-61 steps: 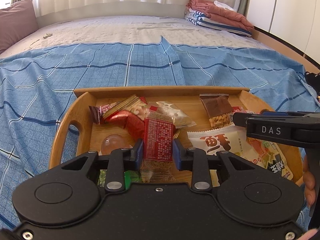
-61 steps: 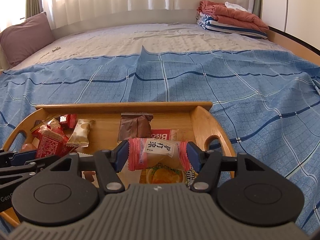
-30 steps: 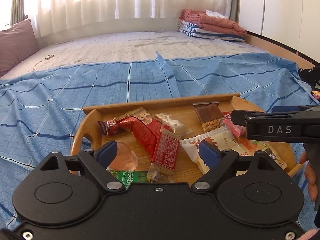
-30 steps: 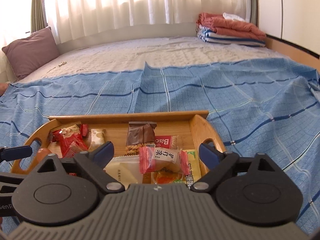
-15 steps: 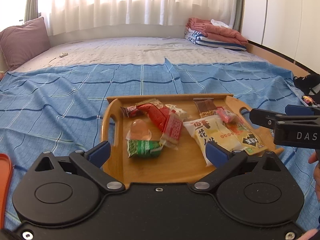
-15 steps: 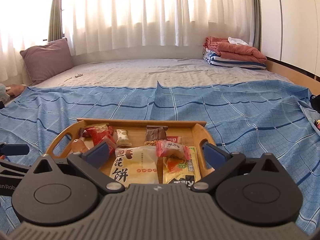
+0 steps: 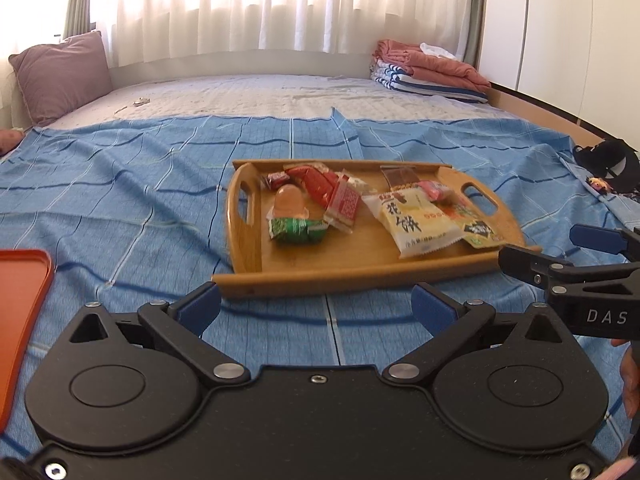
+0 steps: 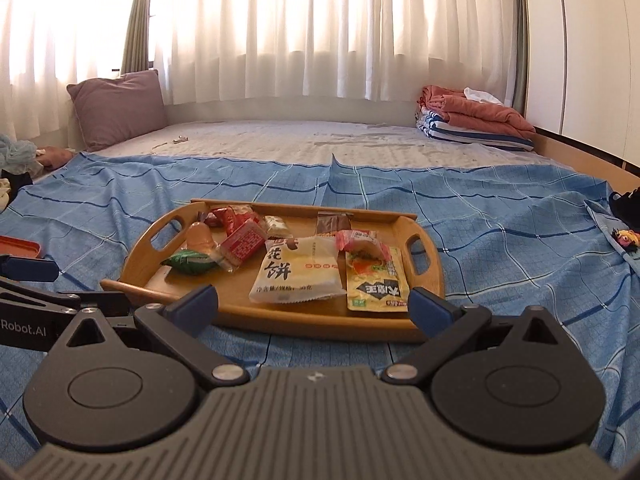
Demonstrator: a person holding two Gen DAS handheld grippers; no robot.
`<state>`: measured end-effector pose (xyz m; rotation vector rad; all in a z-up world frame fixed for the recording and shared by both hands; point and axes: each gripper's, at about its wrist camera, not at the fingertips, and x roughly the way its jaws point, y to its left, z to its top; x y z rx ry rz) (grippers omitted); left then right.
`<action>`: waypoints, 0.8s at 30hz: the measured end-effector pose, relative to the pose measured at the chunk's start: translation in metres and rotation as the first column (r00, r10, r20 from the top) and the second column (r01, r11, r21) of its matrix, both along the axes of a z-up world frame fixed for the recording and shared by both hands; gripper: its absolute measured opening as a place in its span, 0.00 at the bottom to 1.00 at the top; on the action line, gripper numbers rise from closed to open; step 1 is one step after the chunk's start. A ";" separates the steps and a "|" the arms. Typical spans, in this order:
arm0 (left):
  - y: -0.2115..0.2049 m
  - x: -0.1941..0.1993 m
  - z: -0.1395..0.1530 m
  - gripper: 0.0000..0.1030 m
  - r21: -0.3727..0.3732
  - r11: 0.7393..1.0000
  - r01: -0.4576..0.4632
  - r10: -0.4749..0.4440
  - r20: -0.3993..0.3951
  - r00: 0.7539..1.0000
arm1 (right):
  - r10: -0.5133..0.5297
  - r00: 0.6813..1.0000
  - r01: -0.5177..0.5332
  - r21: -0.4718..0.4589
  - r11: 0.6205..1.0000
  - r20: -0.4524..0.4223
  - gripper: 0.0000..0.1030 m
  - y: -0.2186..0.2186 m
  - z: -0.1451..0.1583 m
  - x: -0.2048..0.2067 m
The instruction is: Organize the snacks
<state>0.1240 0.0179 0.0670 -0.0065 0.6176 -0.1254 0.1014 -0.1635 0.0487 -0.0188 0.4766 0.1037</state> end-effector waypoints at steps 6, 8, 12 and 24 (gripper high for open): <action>0.001 -0.017 -0.025 0.99 0.009 1.000 -0.030 0.030 -0.025 0.999 | -0.022 0.999 0.022 -0.013 1.000 -0.033 1.00 0.002 -0.026 -0.015; 0.002 -0.019 -0.035 0.99 0.007 0.999 -0.041 0.041 -0.034 0.999 | -0.031 0.998 0.030 -0.031 0.999 -0.045 1.00 0.003 -0.036 -0.018; 0.004 -0.020 -0.053 0.99 0.008 0.998 -0.063 0.063 -0.053 0.997 | -0.037 0.996 0.035 -0.030 0.999 -0.084 1.00 0.002 -0.052 -0.021; 0.002 -0.015 -0.077 1.00 0.056 0.994 -0.091 0.094 -0.049 0.994 | -0.035 0.987 0.026 -0.058 0.998 -0.156 1.00 0.005 -0.078 -0.019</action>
